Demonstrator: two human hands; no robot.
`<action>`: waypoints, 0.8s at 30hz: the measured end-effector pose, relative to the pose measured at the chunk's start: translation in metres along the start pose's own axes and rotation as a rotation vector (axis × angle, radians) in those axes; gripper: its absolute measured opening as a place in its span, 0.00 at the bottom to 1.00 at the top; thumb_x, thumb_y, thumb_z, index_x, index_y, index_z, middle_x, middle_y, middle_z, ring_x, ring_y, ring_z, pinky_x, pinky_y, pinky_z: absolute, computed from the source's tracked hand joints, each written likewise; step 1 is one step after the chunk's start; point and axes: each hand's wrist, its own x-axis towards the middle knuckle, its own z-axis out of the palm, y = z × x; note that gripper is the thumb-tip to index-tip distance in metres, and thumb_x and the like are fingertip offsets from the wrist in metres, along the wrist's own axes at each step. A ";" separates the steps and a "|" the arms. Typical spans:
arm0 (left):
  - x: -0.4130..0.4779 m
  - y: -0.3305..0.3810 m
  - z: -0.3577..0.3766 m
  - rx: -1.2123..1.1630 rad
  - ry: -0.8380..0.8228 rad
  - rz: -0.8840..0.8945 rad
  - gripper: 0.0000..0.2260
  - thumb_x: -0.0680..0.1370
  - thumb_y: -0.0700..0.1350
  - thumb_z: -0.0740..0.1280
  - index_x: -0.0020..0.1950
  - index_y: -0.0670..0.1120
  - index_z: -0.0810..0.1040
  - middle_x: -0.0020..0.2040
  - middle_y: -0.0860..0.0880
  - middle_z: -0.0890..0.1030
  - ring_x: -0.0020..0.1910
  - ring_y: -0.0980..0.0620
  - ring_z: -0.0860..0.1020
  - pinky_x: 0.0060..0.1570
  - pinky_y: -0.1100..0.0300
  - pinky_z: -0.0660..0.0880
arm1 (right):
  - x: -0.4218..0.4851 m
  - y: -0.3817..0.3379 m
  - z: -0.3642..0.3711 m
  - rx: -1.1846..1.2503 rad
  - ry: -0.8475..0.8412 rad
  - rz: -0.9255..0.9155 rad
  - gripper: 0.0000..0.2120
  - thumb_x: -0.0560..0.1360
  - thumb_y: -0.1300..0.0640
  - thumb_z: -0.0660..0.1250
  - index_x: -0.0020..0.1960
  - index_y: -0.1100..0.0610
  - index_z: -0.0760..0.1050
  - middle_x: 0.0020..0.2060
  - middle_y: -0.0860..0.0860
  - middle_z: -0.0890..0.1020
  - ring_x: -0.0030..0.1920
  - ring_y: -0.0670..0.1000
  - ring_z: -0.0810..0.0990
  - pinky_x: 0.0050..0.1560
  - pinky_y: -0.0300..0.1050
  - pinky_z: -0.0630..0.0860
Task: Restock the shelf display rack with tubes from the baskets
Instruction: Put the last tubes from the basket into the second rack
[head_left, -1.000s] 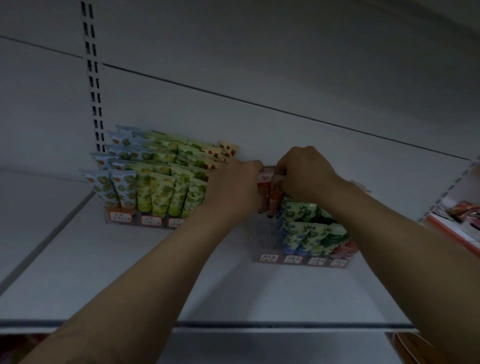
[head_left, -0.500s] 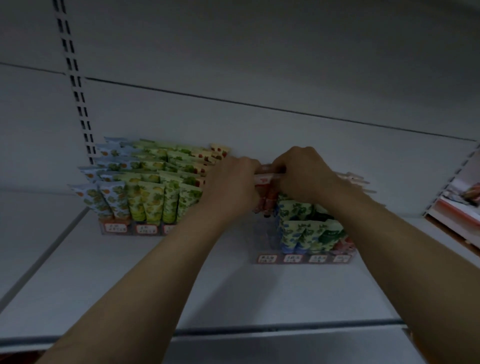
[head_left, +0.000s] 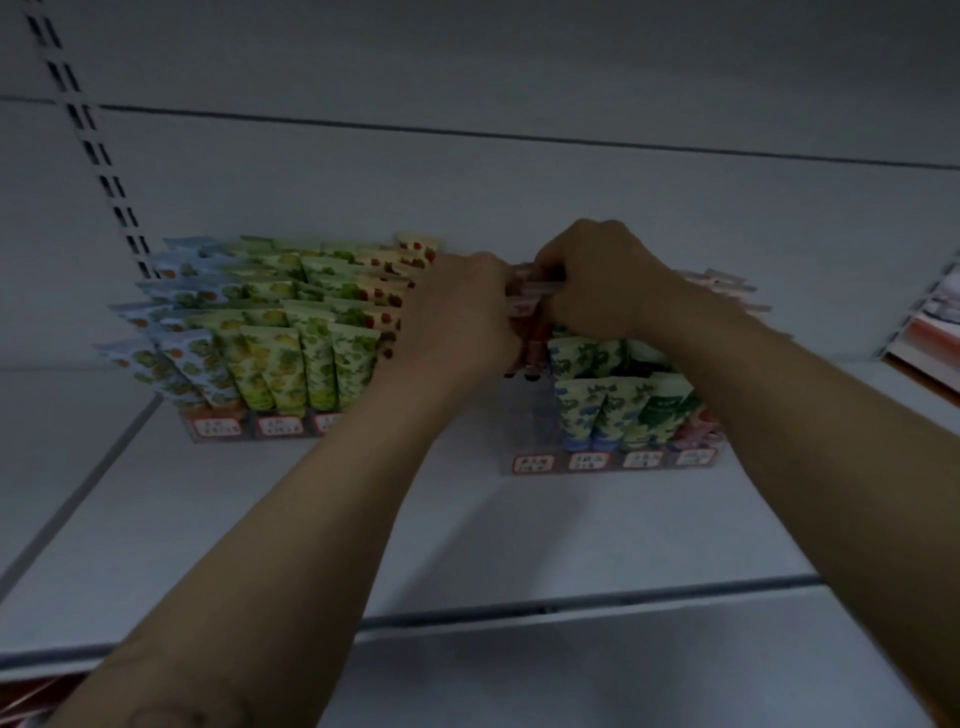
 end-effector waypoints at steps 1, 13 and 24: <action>0.000 0.001 0.000 0.011 0.006 -0.008 0.04 0.69 0.43 0.71 0.42 0.46 0.77 0.32 0.50 0.70 0.34 0.49 0.72 0.29 0.59 0.62 | 0.000 0.000 0.001 0.003 0.003 0.006 0.12 0.73 0.64 0.63 0.32 0.54 0.71 0.28 0.48 0.70 0.29 0.44 0.66 0.28 0.32 0.61; -0.012 0.000 0.011 -0.063 0.007 -0.027 0.15 0.73 0.44 0.68 0.60 0.51 0.77 0.48 0.47 0.82 0.47 0.45 0.80 0.42 0.52 0.78 | -0.018 -0.007 0.002 0.127 0.031 0.105 0.12 0.76 0.59 0.63 0.56 0.57 0.81 0.51 0.56 0.83 0.42 0.51 0.77 0.37 0.35 0.70; -0.106 0.028 -0.026 0.028 0.042 -0.035 0.22 0.76 0.51 0.68 0.67 0.49 0.69 0.64 0.47 0.74 0.65 0.46 0.68 0.53 0.51 0.72 | -0.138 -0.023 -0.005 0.072 0.343 0.036 0.32 0.69 0.51 0.74 0.70 0.55 0.69 0.65 0.55 0.75 0.65 0.56 0.71 0.65 0.46 0.65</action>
